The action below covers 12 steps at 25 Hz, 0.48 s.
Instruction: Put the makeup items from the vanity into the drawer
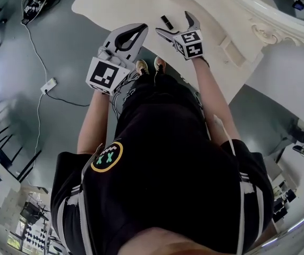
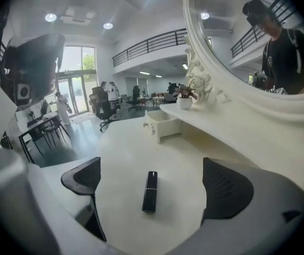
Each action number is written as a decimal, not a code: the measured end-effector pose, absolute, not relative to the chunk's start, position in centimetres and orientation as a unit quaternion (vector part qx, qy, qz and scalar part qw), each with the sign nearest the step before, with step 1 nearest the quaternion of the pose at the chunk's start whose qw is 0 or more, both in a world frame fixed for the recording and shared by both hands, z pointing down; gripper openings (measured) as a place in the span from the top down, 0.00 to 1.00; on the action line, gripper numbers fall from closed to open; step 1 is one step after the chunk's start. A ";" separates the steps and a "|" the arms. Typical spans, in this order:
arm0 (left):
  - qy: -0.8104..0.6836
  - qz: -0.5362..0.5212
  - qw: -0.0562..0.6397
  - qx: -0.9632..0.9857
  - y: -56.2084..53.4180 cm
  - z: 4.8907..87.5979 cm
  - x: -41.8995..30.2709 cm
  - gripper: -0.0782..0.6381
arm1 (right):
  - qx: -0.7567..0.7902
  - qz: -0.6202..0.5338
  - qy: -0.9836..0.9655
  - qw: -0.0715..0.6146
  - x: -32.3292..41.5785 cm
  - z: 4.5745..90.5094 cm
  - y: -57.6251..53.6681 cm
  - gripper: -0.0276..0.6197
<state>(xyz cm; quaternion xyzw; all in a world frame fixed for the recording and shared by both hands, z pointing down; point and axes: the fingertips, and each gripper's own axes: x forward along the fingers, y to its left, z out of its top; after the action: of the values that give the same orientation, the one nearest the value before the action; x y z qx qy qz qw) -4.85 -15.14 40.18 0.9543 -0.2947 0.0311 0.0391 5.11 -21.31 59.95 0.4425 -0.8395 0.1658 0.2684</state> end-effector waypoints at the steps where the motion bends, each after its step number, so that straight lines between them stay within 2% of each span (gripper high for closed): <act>1: -0.299 0.033 0.038 0.953 -15.4 40.3 -4.9 0.86 | 0.441 0.172 -0.837 0.274 5.2 61.2 -21.7 0.03; 12: -0.338 0.059 0.038 0.938 -16.9 40.1 -4.4 0.86 | 0.419 0.204 -0.815 0.345 7.2 68.6 -22.2 0.03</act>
<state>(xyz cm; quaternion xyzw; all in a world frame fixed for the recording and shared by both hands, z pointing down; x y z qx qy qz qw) -4.39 -16.91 40.14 0.9384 -0.3385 0.0589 0.0376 7.23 -22.22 68.64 0.4192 -0.8146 0.2045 0.3449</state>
